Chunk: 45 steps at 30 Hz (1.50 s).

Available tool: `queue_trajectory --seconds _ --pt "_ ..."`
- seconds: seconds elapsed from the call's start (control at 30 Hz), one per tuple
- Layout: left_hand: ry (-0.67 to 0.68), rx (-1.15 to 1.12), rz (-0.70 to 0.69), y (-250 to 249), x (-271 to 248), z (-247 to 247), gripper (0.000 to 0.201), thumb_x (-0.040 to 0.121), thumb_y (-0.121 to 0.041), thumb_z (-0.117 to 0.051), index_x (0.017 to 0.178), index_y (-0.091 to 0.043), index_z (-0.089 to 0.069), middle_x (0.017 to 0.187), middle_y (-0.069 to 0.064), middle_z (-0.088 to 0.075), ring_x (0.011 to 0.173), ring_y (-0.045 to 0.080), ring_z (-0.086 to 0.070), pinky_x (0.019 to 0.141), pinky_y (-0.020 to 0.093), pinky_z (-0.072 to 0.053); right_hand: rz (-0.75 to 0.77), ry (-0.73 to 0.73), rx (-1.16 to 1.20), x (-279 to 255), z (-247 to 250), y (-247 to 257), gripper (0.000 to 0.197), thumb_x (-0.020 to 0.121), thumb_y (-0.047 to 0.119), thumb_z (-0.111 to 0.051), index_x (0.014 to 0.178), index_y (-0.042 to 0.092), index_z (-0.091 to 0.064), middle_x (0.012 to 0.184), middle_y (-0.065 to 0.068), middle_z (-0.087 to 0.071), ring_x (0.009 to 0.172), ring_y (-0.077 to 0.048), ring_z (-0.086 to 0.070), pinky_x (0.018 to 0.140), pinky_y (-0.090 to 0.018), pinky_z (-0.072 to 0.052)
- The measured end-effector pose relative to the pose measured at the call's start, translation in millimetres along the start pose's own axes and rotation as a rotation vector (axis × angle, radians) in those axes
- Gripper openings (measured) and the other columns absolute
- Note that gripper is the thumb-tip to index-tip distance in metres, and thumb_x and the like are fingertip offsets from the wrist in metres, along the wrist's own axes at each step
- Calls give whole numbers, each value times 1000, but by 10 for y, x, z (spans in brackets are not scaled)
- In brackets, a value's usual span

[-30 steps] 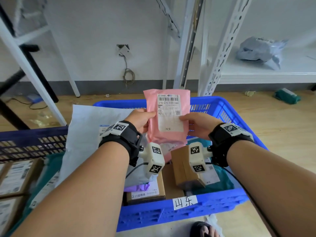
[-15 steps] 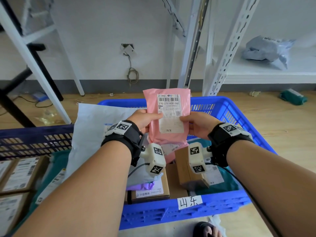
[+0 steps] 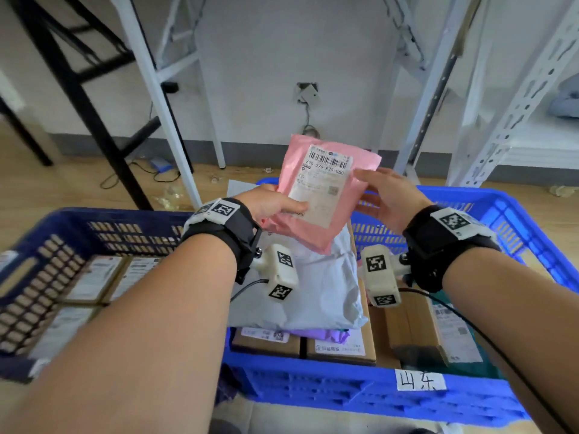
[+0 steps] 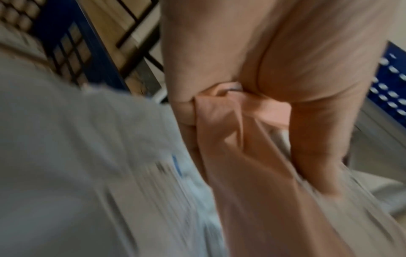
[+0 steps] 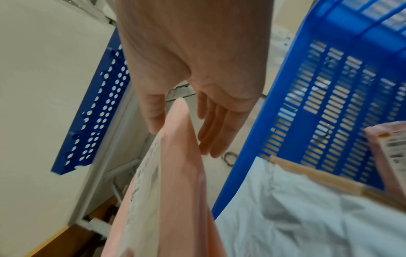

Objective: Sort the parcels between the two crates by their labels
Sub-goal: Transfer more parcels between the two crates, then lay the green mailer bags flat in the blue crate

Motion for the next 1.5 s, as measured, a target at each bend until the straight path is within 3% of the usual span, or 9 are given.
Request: queue_trajectory --seconds 0.23,0.53,0.67,0.77,0.87,1.03,1.23,1.4,1.5 --pt "-51 180 132 309 -463 990 61 65 -21 -84 119 -11 -59 111 13 -70 103 31 -67 82 40 -57 -57 247 -232 -23 -745 -40 22 87 10 -66 109 15 -67 92 -3 -71 75 -13 -67 56 -22 -55" --pt "-254 -506 80 886 -619 1820 35 90 -6 -56 125 -13 -54 118 12 -66 103 25 -65 72 38 -57 -122 333 -40 -70 -1758 -415 23 90 -7 -56 112 -2 -51 104 -18 -66 78 -21 -67 59 -33 -60" --pt "-363 -444 131 1080 -617 2089 32 91 -4 -57 122 -11 -56 119 14 -65 109 29 -62 87 44 -55 -136 351 -251 15 -1857 -564 12 92 8 -60 104 7 -58 99 -11 -66 87 -22 -68 78 -36 -60" --pt "-456 -288 299 1417 -522 2348 29 68 -18 -82 89 -9 -65 97 17 -64 94 32 -62 89 50 -52 -160 294 -228 81 -1805 -602 1 91 11 -60 92 10 -59 88 -9 -61 87 -23 -68 83 -38 -58" --pt "-595 -58 431 1683 -326 2512 31 83 -19 -69 109 -3 -60 105 17 -61 104 31 -59 98 54 -47 -205 267 -206 145 -1715 -650 7 92 13 -59 97 8 -61 87 -9 -63 81 -21 -68 79 -35 -58" --pt "-583 -34 519 1783 -201 2322 13 97 -9 -50 108 -4 -54 91 17 -60 71 28 -58 63 36 -50 -165 246 -311 316 -1639 -714 8 90 16 -62 96 10 -62 85 -7 -65 76 -18 -66 74 -32 -56" --pt "-526 -45 622 2291 11 2295 16 95 -2 -50 109 0 -57 91 17 -59 78 29 -56 76 41 -49 -190 323 -418 423 -1704 -872 8 90 13 -62 95 8 -63 74 -7 -64 63 -16 -63 67 -29 -56" --pt "-425 37 672 2490 223 2012 6 95 -6 -51 92 -1 -53 77 14 -57 58 26 -53 45 29 -44 -218 321 -435 469 -1729 -954 10 89 14 -61 97 8 -64 75 -7 -65 64 -15 -63 62 -25 -54" --pt "-400 193 597 2657 555 2013 37 90 -11 -57 126 -4 -52 117 18 -61 101 37 -63 82 47 -57 -221 316 -413 495 -1723 -971 12 90 15 -61 100 7 -64 76 -7 -65 63 -15 -63 62 -26 -55"
Point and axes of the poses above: each hand's wrist, its own x-axis towards the middle knuckle, its own z-axis out of the back of the hand, y = z × x, the point moved 2 cm from there along x, towards the middle knuckle
